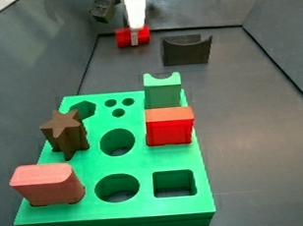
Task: Pick up the hexagon object. Move up. Place the hexagon object on the fixture. Regrasp the hexagon object. Move to above the board. Insert the hexagon object.
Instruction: Pick up the hexagon object, then move up, then place the hexagon object on the fixture.
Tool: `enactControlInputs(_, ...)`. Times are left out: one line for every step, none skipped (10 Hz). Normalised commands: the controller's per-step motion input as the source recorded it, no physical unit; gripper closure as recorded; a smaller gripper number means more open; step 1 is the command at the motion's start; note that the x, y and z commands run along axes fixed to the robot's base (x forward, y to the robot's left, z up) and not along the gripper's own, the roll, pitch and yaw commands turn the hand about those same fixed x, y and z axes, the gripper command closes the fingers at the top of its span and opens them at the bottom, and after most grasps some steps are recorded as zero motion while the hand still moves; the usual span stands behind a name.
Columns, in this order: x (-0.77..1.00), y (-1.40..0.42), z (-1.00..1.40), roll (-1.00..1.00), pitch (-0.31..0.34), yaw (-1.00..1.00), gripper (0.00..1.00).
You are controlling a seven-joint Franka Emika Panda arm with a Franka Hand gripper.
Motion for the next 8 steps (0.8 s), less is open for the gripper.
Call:
enactControlInputs(0.00,0.00,0.00,0.00,0.000,0.00,1.00)
enactControlInputs(0.00,0.00,0.00,0.00,0.000,0.00,1.00)
enactControlInputs(0.00,0.00,0.83,0.00,0.000,0.00,1.00)
enactControlInputs(-0.03,-0.08,0.76,-0.01,0.015,0.05,1.00)
enactControlInputs(-0.04,-0.07,0.61,-0.02,0.008,0.06,1.00)
enactControlInputs(-0.04,-0.05,0.47,-0.02,0.006,0.05,1.00)
enactControlInputs(-0.03,-0.04,0.31,-0.03,0.014,0.04,1.00)
enactControlInputs(0.00,0.00,1.00,0.00,0.000,0.00,1.00)
